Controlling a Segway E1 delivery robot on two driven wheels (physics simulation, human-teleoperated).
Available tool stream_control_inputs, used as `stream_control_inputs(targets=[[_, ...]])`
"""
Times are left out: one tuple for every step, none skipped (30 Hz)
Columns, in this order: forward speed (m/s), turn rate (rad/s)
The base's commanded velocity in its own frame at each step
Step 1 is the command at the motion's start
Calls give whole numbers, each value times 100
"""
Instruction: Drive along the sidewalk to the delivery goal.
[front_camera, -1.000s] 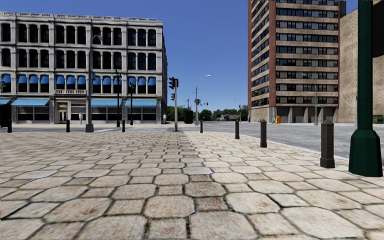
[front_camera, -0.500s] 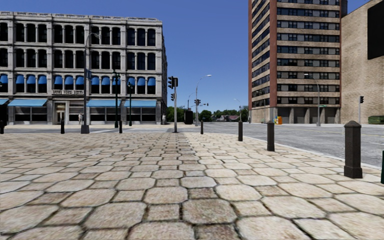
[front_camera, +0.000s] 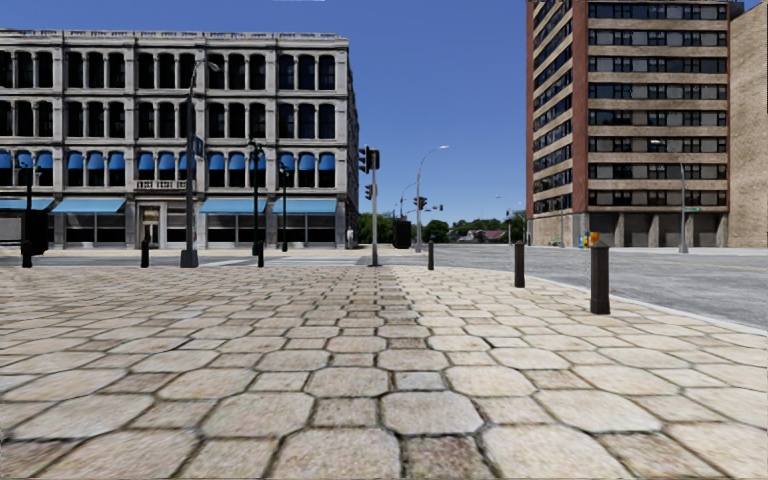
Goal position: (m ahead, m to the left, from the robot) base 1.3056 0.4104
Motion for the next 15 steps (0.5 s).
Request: stream_control_inputs(targets=[[135, 53], [135, 53], [135, 53], [135, 53], [134, 52], [134, 52], [134, 38], [134, 26], [133, 19], [133, 19], [131, 11], [130, 0], [130, 0], [130, 0], [127, 0]])
